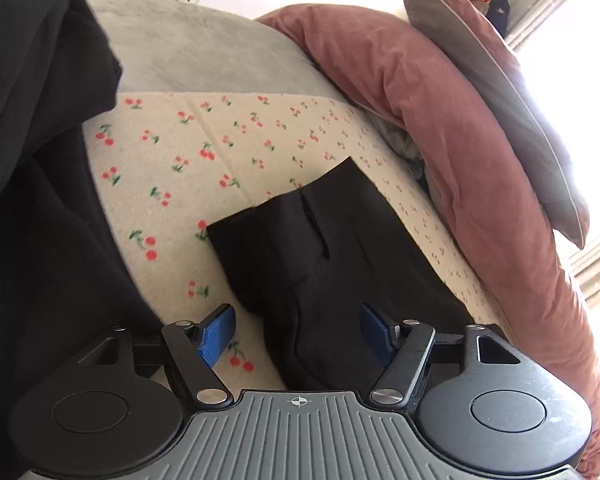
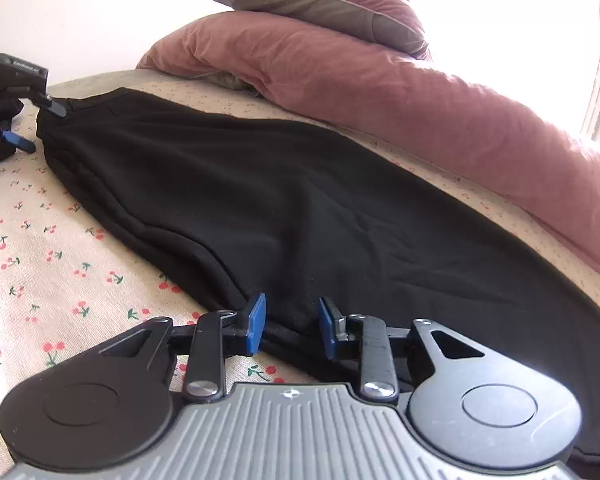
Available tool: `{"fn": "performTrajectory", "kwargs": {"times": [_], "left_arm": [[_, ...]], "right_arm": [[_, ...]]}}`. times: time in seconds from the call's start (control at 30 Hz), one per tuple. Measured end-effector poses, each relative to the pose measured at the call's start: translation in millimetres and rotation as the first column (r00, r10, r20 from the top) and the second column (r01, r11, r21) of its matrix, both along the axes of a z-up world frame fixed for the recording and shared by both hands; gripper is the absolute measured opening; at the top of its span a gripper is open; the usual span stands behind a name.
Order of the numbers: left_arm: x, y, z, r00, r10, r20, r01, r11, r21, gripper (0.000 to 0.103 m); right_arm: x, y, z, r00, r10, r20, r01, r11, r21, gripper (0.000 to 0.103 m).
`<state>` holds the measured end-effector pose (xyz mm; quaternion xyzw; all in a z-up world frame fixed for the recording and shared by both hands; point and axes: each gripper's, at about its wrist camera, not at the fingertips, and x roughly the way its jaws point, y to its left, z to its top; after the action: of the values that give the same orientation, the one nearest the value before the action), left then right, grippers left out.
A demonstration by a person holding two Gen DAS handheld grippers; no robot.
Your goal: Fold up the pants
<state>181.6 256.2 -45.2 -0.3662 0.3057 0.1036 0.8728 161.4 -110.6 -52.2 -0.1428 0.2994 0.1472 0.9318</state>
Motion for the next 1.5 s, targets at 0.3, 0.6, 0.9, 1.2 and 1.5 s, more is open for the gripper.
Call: {"fn": "performTrajectory", "kwargs": {"times": [0.3, 0.6, 0.9, 1.2, 1.5], "left_arm": [[-1, 1, 34, 0.980, 0.003, 0.198, -0.010, 0.999, 0.036, 0.004], [7, -2, 10, 0.998, 0.015, -0.053, -0.008, 0.991, 0.131, 0.016], [-31, -12, 102, 0.993, 0.003, 0.120, -0.054, 0.905, 0.422, 0.057], [91, -63, 56, 0.959, -0.278, 0.054, 0.241, 0.903, 0.356, 0.067], [113, -80, 2, 0.971, -0.236, -0.030, 0.227, 0.877, 0.424, 0.065]], "right_arm": [[-6, -4, 2, 0.998, 0.006, -0.056, -0.003, 0.998, 0.055, 0.006], [1, -8, -1, 0.993, -0.006, -0.114, 0.020, 0.992, 0.124, 0.007], [3, -14, -2, 0.991, -0.012, -0.131, 0.036, 0.983, 0.179, 0.007], [8, -23, 1, 0.986, -0.001, -0.166, 0.042, 0.968, 0.247, 0.009], [101, -22, 65, 0.998, 0.016, -0.057, 0.004, 0.941, 0.338, 0.039]]}}
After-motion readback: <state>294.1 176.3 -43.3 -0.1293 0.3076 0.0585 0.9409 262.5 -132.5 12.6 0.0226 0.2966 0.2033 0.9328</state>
